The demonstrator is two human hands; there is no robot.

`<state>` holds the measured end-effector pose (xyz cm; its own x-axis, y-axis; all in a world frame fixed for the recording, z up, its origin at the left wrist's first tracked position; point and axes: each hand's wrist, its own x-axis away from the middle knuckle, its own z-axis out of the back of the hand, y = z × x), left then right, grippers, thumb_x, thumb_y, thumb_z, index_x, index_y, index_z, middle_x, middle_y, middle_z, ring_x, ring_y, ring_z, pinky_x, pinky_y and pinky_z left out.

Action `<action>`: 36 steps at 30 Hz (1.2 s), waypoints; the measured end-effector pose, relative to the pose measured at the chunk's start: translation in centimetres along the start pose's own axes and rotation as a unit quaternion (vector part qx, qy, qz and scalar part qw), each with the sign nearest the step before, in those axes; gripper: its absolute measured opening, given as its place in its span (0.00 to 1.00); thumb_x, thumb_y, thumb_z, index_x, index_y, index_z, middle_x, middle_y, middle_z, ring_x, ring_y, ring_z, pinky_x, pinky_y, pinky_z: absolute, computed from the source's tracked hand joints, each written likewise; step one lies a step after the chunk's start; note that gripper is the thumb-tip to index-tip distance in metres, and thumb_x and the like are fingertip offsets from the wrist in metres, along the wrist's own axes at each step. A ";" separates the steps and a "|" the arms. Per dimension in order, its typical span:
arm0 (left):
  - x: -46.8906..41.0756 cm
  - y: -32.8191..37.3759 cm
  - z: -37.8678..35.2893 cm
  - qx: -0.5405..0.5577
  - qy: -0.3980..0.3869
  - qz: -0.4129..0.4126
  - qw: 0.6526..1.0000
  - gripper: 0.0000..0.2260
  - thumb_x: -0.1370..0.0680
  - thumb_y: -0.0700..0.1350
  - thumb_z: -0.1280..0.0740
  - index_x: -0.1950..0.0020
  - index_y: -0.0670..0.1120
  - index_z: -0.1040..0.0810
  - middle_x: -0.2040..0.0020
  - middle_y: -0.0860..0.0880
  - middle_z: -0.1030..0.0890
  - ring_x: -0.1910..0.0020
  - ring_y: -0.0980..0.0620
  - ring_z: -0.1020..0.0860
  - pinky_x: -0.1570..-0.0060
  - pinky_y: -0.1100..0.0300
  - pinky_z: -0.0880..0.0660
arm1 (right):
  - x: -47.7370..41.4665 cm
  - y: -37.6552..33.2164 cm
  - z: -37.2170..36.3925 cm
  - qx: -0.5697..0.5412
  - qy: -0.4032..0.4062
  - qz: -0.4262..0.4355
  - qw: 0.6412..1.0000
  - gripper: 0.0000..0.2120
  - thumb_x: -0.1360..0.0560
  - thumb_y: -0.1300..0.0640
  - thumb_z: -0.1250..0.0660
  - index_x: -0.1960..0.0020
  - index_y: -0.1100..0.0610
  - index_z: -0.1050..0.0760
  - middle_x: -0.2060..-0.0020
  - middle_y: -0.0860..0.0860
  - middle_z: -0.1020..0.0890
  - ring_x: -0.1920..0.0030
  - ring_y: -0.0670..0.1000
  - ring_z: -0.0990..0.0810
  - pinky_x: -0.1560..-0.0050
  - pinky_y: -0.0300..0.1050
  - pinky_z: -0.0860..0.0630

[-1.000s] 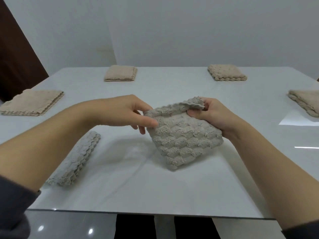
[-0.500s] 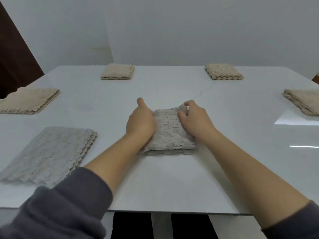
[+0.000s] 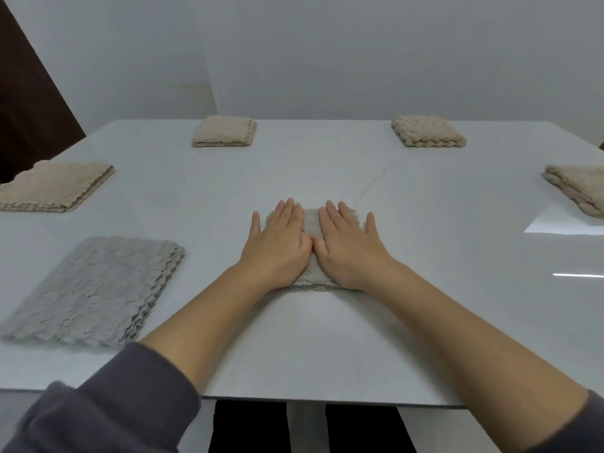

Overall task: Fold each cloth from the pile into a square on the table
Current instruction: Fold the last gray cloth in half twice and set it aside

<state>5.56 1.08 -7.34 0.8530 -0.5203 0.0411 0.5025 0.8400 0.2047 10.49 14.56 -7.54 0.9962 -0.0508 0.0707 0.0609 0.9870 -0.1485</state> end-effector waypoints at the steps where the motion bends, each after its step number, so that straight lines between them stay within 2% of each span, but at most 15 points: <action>1: 0.0 -0.1 -0.1 0.002 0.003 0.003 1.000 0.26 0.18 0.49 0.56 0.21 0.44 0.58 0.20 0.49 0.59 0.23 0.55 0.61 0.25 0.47 0.62 | 0.0 0.0 -0.2 0.005 0.003 -0.003 1.000 0.29 0.17 0.46 0.61 0.21 0.58 0.59 0.21 0.51 0.57 0.22 0.50 0.61 0.25 0.62 0.63; 13: 0.2 0.1 -0.7 -0.008 0.006 0.002 1.000 0.26 0.17 0.50 0.57 0.21 0.43 0.58 0.20 0.48 0.58 0.22 0.53 0.60 0.25 0.50 0.62 | -0.7 0.4 -0.6 -0.002 0.024 -0.012 1.000 0.28 0.18 0.48 0.59 0.21 0.57 0.58 0.21 0.50 0.56 0.22 0.49 0.60 0.25 0.62 0.64; 22: 0.4 0.2 -0.6 -0.005 0.010 0.029 1.000 0.27 0.18 0.51 0.56 0.21 0.44 0.59 0.21 0.48 0.60 0.23 0.48 0.63 0.26 0.45 0.64 | -0.3 0.2 -0.4 0.008 0.028 -0.028 0.999 0.29 0.18 0.46 0.59 0.21 0.56 0.59 0.21 0.53 0.58 0.22 0.53 0.62 0.27 0.66 0.64; 29: 0.2 0.2 -0.5 0.016 -0.002 0.037 0.999 0.27 0.18 0.50 0.56 0.21 0.44 0.58 0.20 0.48 0.56 0.22 0.48 0.59 0.25 0.45 0.62 | 0.1 0.2 -0.4 -0.009 0.013 -0.028 0.999 0.29 0.18 0.45 0.58 0.21 0.55 0.58 0.21 0.53 0.56 0.22 0.54 0.59 0.26 0.67 0.62; 33: 0.7 0.6 0.3 0.019 -0.023 0.056 0.998 0.27 0.18 0.52 0.57 0.21 0.45 0.55 0.20 0.50 0.51 0.22 0.48 0.54 0.27 0.38 0.63 | 0.4 0.2 0.3 0.003 -0.003 -0.023 1.000 0.29 0.18 0.45 0.58 0.20 0.55 0.58 0.21 0.52 0.55 0.22 0.54 0.58 0.27 0.67 0.62; 36: 2.4 1.0 1.1 0.024 -0.035 0.059 0.997 0.26 0.18 0.53 0.57 0.21 0.46 0.51 0.21 0.51 0.46 0.23 0.49 0.49 0.28 0.36 0.62 | 1.8 0.8 0.9 0.006 -0.020 0.011 1.000 0.29 0.18 0.46 0.57 0.20 0.54 0.58 0.21 0.51 0.55 0.22 0.53 0.58 0.27 0.67 0.62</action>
<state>7.98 0.54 -5.94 0.8933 -0.4285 0.1356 0.3900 0.8889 0.2403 12.29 15.40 -6.63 0.9940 -0.0234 0.1071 0.0383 0.9896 -0.1389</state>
